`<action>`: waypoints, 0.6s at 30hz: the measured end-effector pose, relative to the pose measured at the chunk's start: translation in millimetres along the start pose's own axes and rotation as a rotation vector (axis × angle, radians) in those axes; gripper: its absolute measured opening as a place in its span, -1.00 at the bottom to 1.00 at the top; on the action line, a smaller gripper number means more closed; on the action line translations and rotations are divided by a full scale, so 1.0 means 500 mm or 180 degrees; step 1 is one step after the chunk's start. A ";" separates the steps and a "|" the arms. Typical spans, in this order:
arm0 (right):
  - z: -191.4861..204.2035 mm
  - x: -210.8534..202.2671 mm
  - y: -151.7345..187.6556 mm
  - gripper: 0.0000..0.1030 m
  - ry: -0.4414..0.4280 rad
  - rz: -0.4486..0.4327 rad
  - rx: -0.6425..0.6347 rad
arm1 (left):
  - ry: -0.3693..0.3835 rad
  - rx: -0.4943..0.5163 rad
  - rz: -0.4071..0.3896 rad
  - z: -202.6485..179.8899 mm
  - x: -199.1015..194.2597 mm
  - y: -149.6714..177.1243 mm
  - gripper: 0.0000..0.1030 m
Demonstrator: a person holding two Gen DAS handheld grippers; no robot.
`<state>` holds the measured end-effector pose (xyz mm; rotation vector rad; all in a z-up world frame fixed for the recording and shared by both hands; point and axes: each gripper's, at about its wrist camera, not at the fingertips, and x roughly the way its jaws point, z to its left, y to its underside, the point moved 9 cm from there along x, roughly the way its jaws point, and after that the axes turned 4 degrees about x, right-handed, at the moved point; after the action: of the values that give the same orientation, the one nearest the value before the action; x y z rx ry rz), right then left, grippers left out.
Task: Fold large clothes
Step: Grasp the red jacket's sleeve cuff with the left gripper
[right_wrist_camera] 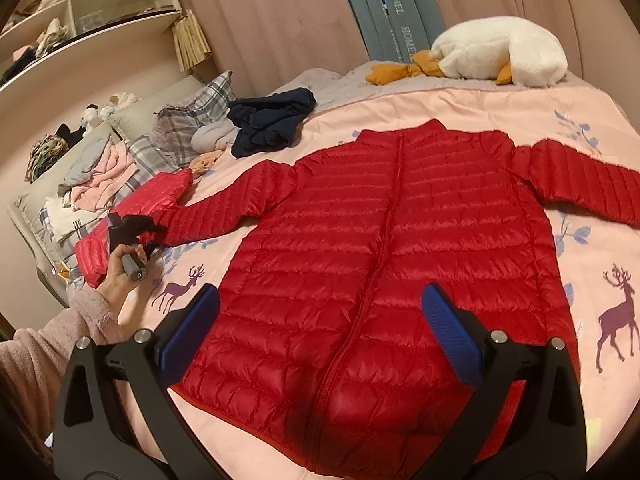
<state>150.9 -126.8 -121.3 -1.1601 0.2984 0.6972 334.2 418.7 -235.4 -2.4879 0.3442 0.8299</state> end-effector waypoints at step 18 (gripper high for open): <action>-0.111 -0.061 0.024 0.96 0.0008 -0.0090 0.0536 | 0.0824 0.2606 0.0018 -0.676 -0.239 0.388 -0.84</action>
<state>127.4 -185.1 -134.9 -1.0032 0.3360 0.6335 333.6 86.4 1.1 -1.8068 0.6310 0.2646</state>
